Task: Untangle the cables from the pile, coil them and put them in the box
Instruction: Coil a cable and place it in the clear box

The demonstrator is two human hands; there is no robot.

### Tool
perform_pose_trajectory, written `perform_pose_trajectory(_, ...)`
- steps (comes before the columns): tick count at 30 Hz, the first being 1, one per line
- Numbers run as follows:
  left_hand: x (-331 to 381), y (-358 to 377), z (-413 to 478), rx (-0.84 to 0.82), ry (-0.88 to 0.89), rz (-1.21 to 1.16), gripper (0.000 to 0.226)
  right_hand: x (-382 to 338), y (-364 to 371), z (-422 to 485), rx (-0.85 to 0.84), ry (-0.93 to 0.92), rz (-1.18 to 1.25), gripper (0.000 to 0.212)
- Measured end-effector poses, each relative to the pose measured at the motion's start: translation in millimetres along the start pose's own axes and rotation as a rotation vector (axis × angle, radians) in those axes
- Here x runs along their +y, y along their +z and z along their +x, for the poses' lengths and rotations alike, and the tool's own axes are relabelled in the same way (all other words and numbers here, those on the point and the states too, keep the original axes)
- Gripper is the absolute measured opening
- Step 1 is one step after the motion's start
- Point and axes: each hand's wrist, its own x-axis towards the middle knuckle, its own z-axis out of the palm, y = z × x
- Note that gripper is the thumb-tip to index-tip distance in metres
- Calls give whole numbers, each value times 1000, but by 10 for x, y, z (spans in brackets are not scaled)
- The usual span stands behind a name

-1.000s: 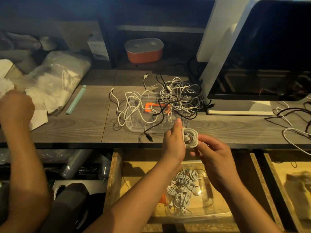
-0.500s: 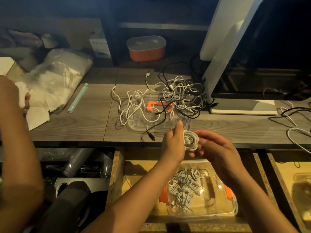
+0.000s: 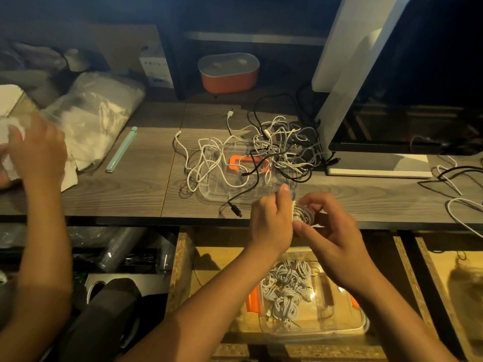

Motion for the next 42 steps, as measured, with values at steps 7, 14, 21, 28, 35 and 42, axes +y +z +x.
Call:
perform_pose_trajectory(7, -7, -9, 50, -23, 17, 57, 54, -29, 77, -1, 84, 7, -10, 11)
perform_pose_trajectory(14, -136, -33, 164, -70, -19, 270, 48, -73, 75, 179, -90, 116, -337, 9)
perform_pose_trajectory(21, -219, 26, 232, -8, -12, 345, 54, 66, 140, 160, 46, 57, -300, 12)
perform_pose_trajectory(28, -320, 85, 402, 30, -130, 381, 56, 88, 290, 153, 247, 12, -232, 23)
perform_pose_trajectory(35, -412, 102, 533, 89, -291, 229, 56, 194, 450, -11, 170, -76, -78, 13)
perform_pose_trajectory(42, -527, -15, 278, 87, -207, -53, 45, 259, 326, 176, 153, 283, 173, 6)
